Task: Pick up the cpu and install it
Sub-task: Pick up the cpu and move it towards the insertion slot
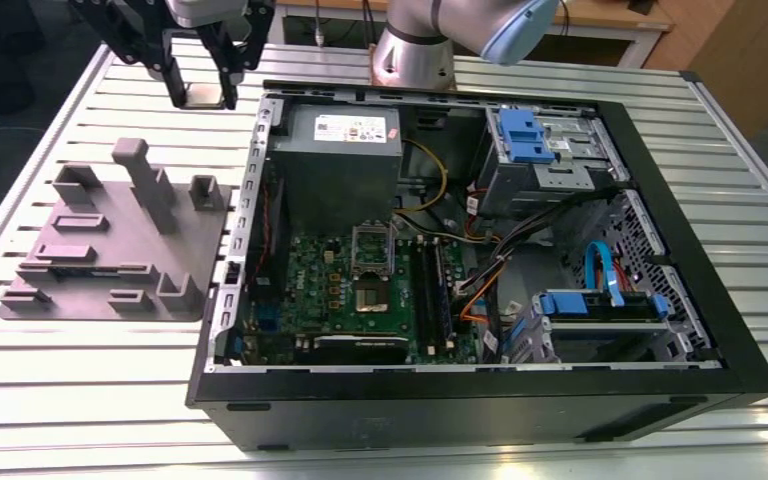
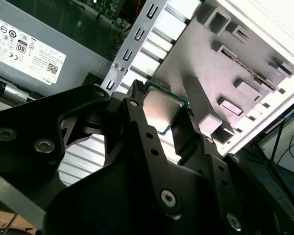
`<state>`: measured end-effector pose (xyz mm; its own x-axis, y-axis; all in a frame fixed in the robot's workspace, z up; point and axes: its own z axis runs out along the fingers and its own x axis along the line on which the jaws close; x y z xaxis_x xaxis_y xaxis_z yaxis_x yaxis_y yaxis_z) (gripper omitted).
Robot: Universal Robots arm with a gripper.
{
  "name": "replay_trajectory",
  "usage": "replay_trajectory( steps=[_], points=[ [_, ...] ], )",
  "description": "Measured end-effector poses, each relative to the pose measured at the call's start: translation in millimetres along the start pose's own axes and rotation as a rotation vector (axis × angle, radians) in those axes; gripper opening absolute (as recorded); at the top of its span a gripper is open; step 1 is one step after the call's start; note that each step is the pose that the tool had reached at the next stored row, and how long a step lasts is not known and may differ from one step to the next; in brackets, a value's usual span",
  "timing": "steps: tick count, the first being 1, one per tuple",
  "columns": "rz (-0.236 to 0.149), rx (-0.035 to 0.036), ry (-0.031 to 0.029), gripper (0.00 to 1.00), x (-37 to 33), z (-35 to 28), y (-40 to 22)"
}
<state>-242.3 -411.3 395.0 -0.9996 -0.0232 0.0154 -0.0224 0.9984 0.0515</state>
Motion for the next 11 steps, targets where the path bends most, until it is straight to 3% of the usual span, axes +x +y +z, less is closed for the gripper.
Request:
replay_trajectory(
  steps=[11],
  points=[
    [0.000, 0.0000, 0.0000, 0.47, -2.8, 0.0, -0.1]
  ],
)
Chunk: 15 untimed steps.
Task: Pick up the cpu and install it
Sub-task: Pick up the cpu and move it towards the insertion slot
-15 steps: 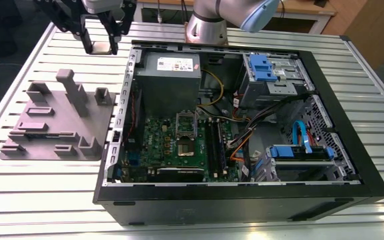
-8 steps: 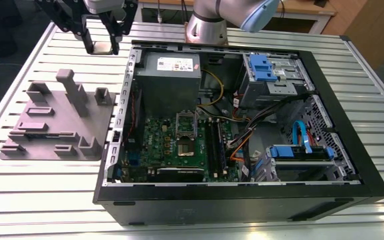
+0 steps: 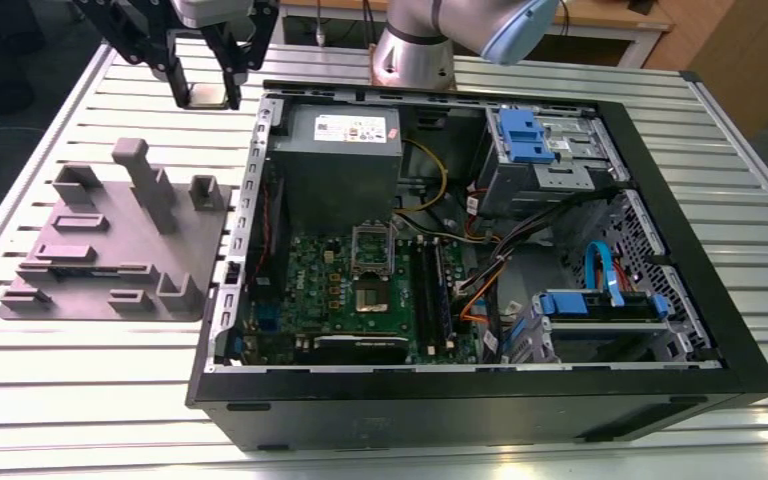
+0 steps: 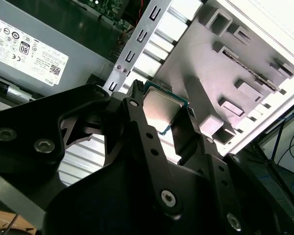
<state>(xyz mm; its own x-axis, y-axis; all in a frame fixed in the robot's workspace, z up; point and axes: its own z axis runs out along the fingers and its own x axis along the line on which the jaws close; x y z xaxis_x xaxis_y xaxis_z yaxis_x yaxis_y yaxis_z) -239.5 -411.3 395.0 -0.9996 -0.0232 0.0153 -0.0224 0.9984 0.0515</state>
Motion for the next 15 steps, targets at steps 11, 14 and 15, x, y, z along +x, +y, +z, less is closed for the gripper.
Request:
replay_trajectory(
  steps=[11, 14, 15],
  points=[
    [0.000, 0.0000, 0.0001, 0.47, -2.9, -0.1, -0.1],
    [0.000, 0.0001, 0.0001, 0.47, -3.6, -0.1, -0.1],
    [0.000, 0.0000, 0.0000, 0.47, -3.9, -0.1, -0.1]
  ],
)
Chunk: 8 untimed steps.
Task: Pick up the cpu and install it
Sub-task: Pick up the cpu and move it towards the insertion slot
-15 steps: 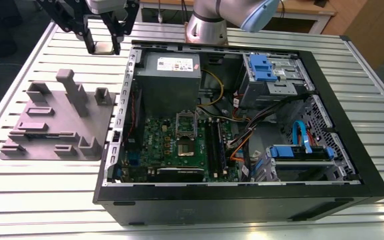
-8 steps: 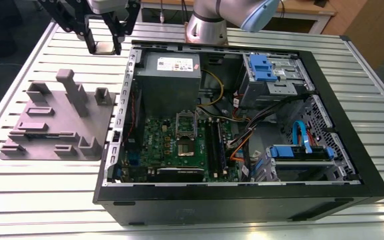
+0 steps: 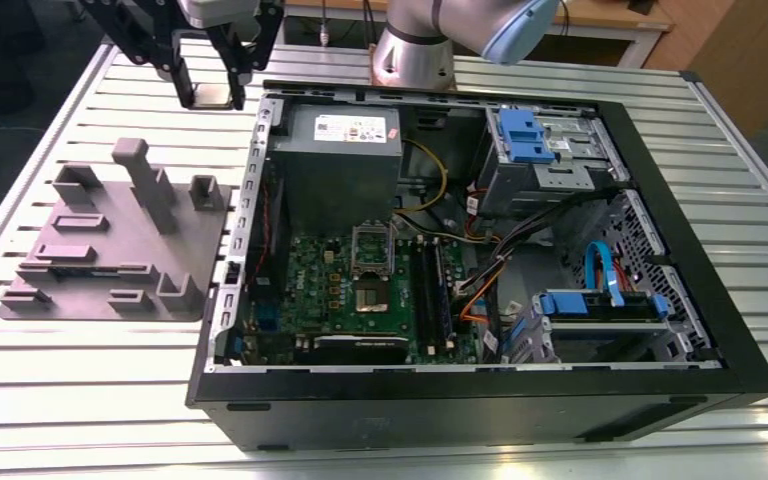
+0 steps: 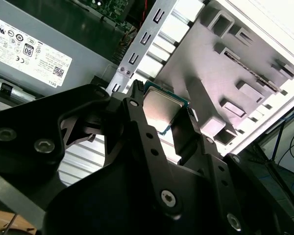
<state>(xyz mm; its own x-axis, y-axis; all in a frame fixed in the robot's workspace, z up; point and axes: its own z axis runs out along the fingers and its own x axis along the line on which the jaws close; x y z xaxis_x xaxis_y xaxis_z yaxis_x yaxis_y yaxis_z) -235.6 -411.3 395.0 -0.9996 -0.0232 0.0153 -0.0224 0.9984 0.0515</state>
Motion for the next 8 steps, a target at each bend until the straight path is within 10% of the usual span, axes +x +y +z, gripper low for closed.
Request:
replay_trajectory(
  steps=[8],
  points=[
    [0.000, 0.0000, 0.0000, 0.47, -2.1, -0.1, 0.0]
  ],
)
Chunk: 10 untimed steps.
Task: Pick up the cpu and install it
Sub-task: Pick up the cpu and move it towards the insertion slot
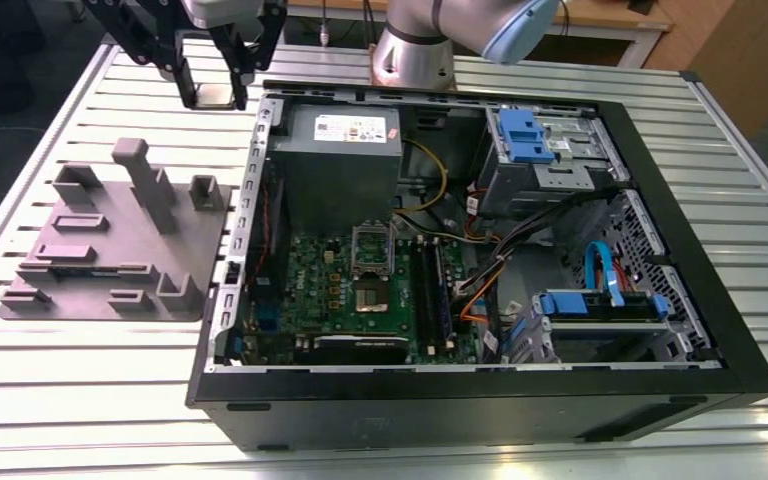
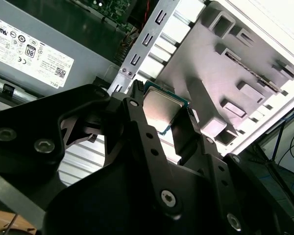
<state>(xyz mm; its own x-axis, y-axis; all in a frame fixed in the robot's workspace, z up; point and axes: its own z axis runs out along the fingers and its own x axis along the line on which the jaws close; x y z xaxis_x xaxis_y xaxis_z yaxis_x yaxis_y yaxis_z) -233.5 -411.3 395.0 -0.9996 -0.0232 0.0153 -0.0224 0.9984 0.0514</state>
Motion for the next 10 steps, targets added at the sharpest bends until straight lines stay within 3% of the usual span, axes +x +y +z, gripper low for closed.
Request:
replay_trajectory(
  steps=[10],
  points=[
    [0.000, 0.0000, 0.0000, 0.47, -2.6, 0.0, -0.1]
  ],
)
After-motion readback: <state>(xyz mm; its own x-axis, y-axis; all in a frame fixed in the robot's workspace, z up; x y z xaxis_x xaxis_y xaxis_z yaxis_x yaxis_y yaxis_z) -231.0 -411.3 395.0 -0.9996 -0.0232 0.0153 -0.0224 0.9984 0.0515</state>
